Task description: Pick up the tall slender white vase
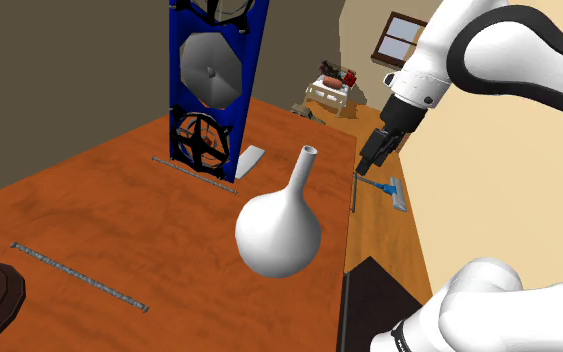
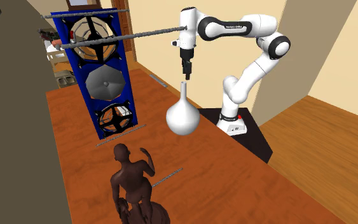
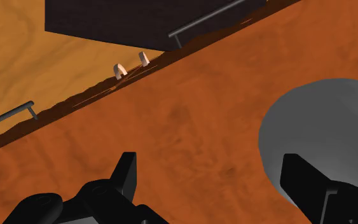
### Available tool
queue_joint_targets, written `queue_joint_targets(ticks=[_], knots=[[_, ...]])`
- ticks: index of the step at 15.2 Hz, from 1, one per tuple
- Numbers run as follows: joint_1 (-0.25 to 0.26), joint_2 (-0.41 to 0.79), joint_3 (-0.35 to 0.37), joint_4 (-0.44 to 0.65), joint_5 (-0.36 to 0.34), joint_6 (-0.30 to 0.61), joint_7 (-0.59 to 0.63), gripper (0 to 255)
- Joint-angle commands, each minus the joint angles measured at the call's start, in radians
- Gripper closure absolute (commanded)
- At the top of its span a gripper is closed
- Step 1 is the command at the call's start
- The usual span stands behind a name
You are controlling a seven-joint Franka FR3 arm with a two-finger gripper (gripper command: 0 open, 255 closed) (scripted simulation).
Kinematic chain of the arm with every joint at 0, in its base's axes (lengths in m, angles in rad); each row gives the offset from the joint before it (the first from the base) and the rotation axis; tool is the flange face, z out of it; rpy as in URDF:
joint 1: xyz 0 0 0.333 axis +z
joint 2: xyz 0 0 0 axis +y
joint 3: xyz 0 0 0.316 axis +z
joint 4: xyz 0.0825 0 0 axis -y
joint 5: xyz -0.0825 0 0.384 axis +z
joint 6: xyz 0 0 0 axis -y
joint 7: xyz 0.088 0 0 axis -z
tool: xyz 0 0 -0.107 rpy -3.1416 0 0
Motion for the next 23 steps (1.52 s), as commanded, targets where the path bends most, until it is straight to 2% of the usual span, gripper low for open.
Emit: queue_joint_targets(ticks=[1, 10, 18, 23], knots=[[0.0, 0.0, 0.0, 0.0, 0.0, 0.0, 0.0, 0], [0.031, 0.084, 0.196, 0.188, 0.067, -0.017, 0.234, 0], [0.024, 0.233, 0.384, 0.431, 0.057, -0.041, 0.454, 0], [0.03, 0.21, 0.386, 0.358, 0.066, 0.01, 0.45, 0]])
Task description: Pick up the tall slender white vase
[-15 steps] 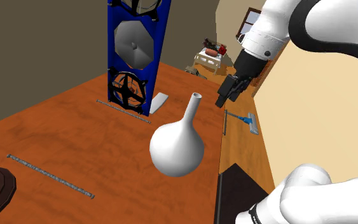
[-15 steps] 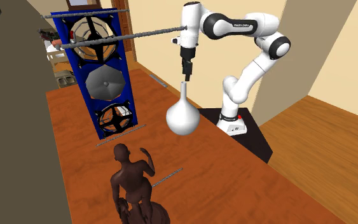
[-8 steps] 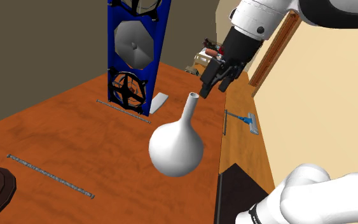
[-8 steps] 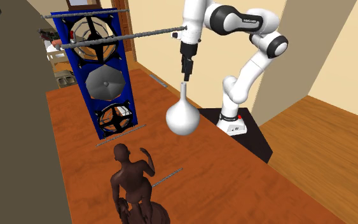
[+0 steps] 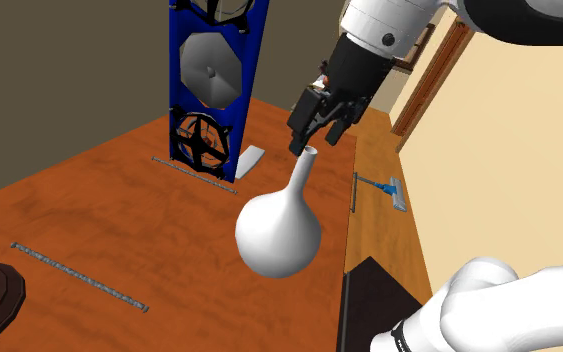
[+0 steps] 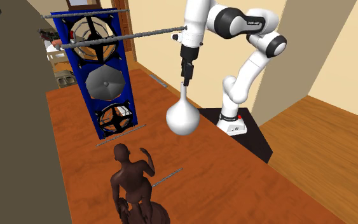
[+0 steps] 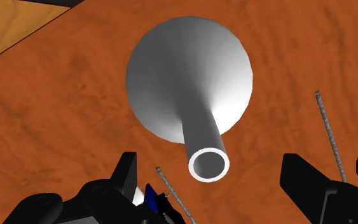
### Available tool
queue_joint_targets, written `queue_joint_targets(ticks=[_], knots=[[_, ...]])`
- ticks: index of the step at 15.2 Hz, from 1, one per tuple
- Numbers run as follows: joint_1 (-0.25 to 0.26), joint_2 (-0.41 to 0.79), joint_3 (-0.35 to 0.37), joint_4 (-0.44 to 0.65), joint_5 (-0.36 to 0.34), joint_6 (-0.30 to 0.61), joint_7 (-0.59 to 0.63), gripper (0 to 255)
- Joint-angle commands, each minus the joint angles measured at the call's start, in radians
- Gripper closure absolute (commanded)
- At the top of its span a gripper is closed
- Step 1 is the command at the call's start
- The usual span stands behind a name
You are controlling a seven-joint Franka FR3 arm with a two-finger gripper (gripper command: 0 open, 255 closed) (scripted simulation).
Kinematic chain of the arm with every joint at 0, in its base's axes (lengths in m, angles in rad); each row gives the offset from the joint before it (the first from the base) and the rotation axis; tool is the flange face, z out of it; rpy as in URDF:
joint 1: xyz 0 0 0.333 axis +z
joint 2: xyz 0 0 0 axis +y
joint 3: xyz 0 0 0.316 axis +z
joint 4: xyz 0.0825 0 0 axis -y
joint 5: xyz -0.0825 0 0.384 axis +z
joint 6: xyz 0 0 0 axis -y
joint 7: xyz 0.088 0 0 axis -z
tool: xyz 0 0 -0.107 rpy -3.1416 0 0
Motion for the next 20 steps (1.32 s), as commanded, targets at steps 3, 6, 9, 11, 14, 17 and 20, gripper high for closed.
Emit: queue_joint_targets(ticks=[3, 6, 9, 11, 14, 17, 20], knots=[[0.007, -0.024, 0.003, -0.081, 0.01, 0.058, -0.003, 0], [0.007, -0.024, 0.003, -0.082, 0.01, 0.06, -0.003, 255], [0.007, -0.024, 0.003, -0.081, 0.01, 0.058, -0.003, 255], [0.007, -0.024, 0.003, -0.081, 0.01, 0.058, -0.003, 255], [0.007, -0.025, 0.003, -0.081, 0.01, 0.058, -0.003, 255], [0.004, -0.014, 0.002, -0.046, 0.006, 0.033, -0.001, 255], [-0.001, 0.003, 0.001, 0.008, -0.001, -0.006, 0.002, 255]])
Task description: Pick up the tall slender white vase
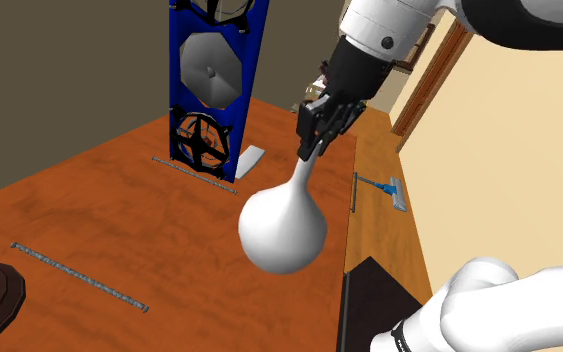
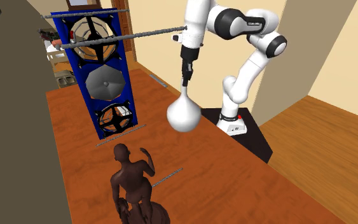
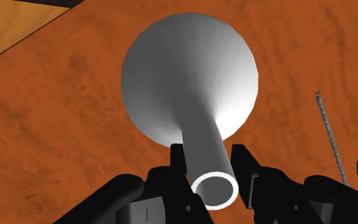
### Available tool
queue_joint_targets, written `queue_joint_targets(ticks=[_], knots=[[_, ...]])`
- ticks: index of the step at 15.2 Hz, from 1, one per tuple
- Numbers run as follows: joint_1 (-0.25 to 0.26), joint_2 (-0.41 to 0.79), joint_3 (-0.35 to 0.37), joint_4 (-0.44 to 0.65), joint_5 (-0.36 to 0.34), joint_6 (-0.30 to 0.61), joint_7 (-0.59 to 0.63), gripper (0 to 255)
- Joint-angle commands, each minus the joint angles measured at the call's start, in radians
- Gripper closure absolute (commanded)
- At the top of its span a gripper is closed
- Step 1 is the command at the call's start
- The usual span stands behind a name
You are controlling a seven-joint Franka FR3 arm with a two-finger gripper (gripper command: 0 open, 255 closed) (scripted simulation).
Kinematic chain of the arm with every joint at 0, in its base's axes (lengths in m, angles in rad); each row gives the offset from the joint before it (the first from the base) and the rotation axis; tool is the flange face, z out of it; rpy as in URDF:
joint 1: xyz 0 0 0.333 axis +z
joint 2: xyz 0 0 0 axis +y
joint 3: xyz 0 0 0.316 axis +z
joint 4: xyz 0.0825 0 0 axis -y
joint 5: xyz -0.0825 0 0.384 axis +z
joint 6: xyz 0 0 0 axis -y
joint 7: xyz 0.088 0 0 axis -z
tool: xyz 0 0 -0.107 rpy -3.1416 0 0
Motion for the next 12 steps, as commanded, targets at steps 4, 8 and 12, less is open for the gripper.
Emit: queue_joint_targets(ticks=[4, 8, 12], knots=[[-0.008, 0.032, 0.0, 0.094, -0.012, -0.062, 0.005, 255], [-0.015, 0.061, 0.002, 0.175, -0.021, -0.115, 0.011, 255], [-0.018, 0.078, 0.004, 0.221, -0.027, -0.144, 0.015, 255]])
